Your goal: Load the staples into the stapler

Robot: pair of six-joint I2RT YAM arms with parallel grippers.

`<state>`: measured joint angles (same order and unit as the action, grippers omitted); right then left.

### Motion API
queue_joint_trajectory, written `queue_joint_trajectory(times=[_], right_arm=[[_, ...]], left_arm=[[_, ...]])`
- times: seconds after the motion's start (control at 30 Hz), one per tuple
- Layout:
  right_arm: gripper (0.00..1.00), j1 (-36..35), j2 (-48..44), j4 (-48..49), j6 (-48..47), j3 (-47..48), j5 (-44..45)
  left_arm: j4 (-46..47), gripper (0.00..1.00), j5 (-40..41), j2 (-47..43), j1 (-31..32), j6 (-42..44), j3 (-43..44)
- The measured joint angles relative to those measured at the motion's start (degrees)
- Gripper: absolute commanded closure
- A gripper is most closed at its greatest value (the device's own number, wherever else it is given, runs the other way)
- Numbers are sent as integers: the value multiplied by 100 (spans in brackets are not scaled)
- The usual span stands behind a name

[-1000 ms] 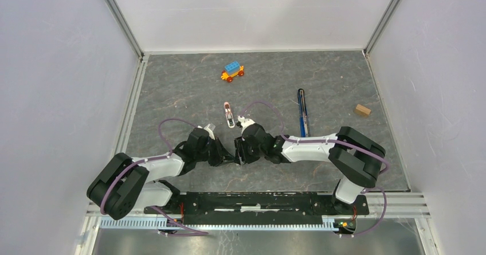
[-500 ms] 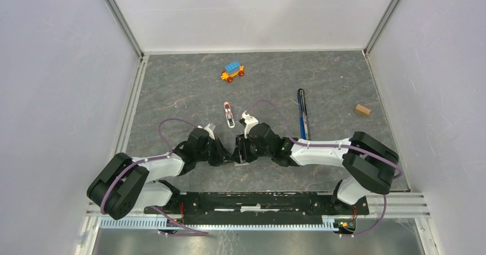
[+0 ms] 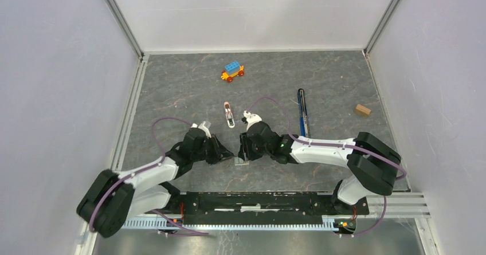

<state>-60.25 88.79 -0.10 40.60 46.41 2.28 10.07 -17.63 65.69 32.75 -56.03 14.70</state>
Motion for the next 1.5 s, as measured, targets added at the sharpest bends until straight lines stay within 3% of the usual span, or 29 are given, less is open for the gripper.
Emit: queue_joint_trajectory(times=[0.13,0.23,0.47,0.53,0.9,1.5], right_arm=[[64,-63,2,-297,-13,181,236],[64,-118,33,-490,-2,278,350],[64,-245,245,-807,31,516,605],[64,-282,319,-872,39,579,660],[66,-501,807,-1207,149,1012,951],[67,-566,1150,-1552,177,1250,1241]], left_arm=[[-787,51,501,-990,0,17,168],[-1609,44,1019,-1884,0,138,511],[-3110,16,2315,-3993,0,988,1617],[-3414,0,2643,-4367,0,1294,1921],[-4553,0,3432,-4793,0,2505,2437],[-4730,0,3418,-4953,0,2691,2435]])
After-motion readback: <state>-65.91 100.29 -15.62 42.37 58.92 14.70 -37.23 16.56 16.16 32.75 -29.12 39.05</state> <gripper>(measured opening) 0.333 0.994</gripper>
